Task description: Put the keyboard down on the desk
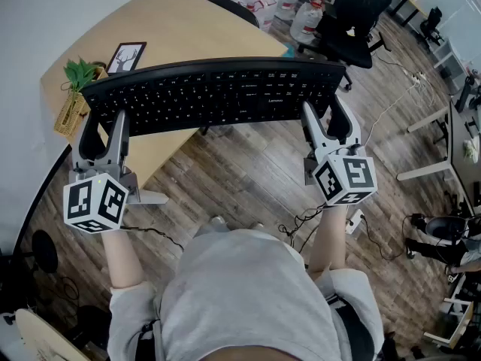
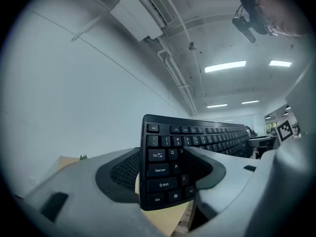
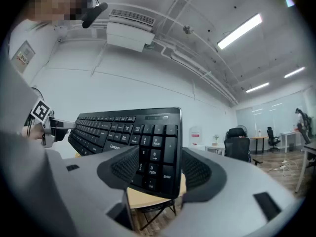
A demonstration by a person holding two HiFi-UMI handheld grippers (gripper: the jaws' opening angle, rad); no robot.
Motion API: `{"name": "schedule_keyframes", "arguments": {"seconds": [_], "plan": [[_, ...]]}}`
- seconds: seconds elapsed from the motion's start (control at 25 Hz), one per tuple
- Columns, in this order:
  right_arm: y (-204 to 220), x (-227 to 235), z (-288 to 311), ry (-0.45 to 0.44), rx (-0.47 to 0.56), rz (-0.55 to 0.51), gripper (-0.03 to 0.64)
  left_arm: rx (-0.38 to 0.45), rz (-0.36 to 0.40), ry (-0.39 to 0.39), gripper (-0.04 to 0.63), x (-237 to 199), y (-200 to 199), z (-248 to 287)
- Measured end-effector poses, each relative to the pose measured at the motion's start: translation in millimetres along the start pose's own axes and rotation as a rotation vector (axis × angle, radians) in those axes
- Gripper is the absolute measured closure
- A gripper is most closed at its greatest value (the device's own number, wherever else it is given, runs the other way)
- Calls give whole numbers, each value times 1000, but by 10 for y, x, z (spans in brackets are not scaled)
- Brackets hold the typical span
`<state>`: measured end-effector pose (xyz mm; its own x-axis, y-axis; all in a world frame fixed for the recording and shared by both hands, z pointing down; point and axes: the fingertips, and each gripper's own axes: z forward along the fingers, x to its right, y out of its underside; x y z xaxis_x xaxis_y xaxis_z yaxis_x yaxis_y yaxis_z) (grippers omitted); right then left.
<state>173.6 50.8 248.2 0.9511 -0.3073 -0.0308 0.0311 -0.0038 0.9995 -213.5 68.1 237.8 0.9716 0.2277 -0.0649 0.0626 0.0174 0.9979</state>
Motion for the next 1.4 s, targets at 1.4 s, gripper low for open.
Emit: {"name": "schedule_keyframes", "arguments": {"seconds": [1.4], "plan": [[-33,-58,-52,54,10,0,367,-8,12,35,344,-52,-55,70]]}}
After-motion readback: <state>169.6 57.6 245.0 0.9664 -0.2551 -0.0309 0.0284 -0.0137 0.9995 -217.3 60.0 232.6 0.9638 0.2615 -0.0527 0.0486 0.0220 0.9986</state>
